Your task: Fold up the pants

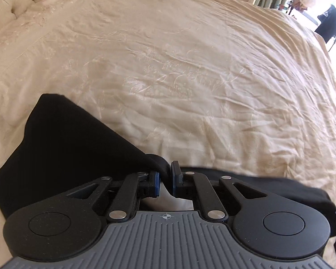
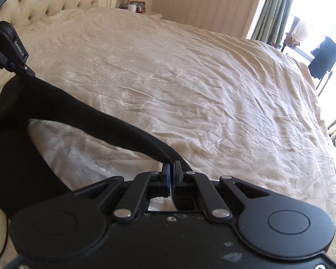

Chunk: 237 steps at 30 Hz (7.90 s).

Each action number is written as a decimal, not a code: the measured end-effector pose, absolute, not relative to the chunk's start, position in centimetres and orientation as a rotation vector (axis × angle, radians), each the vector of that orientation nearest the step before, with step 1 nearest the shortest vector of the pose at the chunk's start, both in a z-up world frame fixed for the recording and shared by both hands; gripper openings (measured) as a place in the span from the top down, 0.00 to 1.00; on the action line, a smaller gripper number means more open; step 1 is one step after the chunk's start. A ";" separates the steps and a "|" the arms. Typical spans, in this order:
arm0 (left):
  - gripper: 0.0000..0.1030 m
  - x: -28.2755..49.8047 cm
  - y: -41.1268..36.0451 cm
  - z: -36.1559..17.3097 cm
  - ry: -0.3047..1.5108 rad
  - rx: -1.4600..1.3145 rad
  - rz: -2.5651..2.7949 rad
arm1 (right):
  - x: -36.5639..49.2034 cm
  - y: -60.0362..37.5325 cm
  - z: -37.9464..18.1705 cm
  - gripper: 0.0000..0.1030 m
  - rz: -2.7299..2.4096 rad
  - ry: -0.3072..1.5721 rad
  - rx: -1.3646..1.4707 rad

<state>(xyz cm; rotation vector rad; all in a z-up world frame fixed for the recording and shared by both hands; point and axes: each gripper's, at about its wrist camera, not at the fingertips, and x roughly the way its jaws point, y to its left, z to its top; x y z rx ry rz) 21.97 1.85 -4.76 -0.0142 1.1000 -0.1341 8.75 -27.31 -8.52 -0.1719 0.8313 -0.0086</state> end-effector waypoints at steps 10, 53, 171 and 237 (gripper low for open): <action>0.91 14.9 7.2 -15.9 1.407 -0.024 0.014 | 2.2 -23.7 -16.0 0.93 0.068 1.165 -0.011; 0.93 11.9 7.1 -12.9 1.306 0.036 0.001 | -5.2 -37.4 -15.6 0.97 -0.656 1.049 0.539; 0.93 25.5 37.7 -14.8 1.332 0.097 -0.031 | 24.4 3.0 -11.6 0.62 0.104 1.088 0.261; 0.77 25.7 29.7 -13.0 1.340 0.218 -0.214 | 13.2 16.4 -14.9 0.97 0.488 1.114 -0.231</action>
